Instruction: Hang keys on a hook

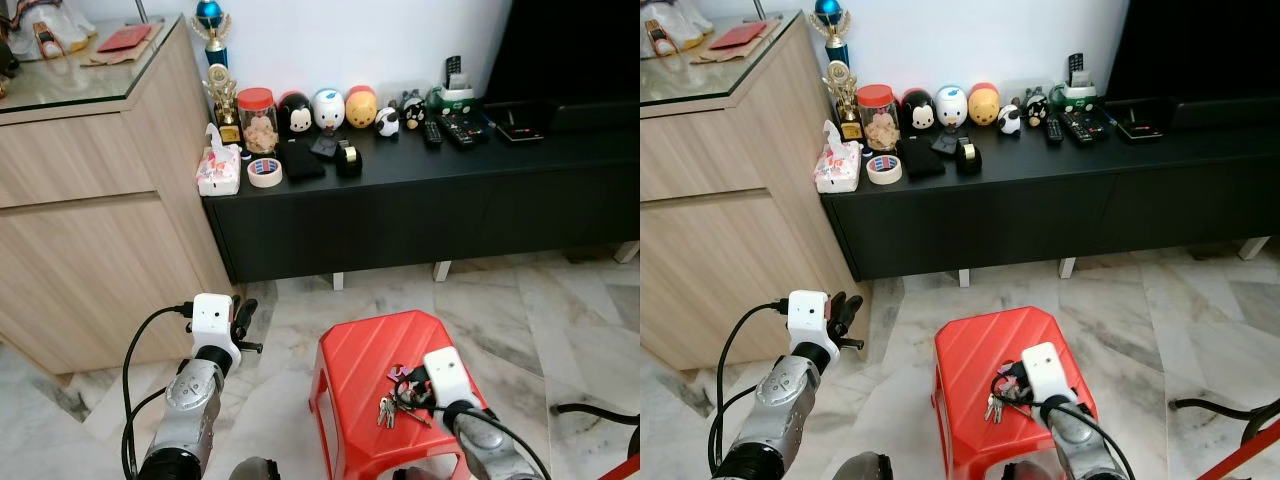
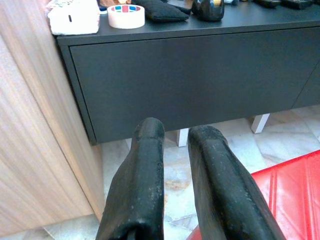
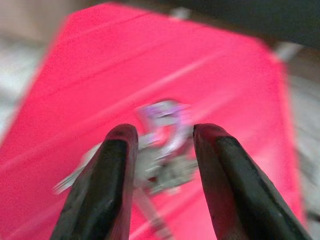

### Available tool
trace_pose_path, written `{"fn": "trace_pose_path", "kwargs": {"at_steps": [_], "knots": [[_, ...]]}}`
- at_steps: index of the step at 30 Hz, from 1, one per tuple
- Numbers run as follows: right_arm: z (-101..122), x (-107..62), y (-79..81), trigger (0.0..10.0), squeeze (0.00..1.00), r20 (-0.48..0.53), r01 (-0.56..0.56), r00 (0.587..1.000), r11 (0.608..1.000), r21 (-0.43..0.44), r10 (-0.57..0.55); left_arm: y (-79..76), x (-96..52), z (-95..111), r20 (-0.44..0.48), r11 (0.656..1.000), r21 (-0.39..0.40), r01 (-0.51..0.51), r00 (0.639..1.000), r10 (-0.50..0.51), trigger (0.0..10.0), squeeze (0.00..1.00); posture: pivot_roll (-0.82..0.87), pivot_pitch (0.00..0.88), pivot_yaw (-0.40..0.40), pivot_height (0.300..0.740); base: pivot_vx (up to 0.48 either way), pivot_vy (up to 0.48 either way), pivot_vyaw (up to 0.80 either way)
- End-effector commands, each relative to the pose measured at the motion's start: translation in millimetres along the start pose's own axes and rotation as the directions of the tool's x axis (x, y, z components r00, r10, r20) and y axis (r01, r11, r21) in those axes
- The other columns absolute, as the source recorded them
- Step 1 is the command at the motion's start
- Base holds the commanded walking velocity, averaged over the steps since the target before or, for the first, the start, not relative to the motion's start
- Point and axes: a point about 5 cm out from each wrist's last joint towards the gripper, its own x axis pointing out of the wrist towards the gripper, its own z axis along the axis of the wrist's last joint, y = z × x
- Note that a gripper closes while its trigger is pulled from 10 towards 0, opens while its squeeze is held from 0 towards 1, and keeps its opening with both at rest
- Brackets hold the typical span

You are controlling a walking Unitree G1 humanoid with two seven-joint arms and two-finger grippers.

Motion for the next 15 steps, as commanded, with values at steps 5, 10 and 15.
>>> {"fn": "trace_pose_path", "kwargs": {"at_steps": [5,10,15], "knots": [[-8.8,-1.8,10.3,10.0,0.15,-0.075,-0.166,0.984,0.981,-0.100,0.159,5.6,-3.5,-5.1,-0.021,1.000,0.005,-0.004,1.000,0.005,10.0,0.00,-0.05,0.000,0.018,0.640,0.000,0.000,0.00],[-15.1,-3.0,4.2,10.0,1.00,-0.143,-0.163,0.979,0.976,-0.141,0.143,6.2,-3.8,-8.2,-0.034,1.000,0.005,-0.004,0.999,0.005,10.0,0.00,-0.05,0.000,0.022,0.640,0.000,0.000,0.00],[-20.4,-4.2,-7.9,10.0,0.00,-0.194,-0.058,0.980,0.994,-0.096,0.039,6.6,-3.3,-9.5,-0.041,1.000,0.006,-0.002,0.999,0.003,10.0,0.00,-0.04,0.000,0.025,0.640,0.000,0.000,0.00]]}}
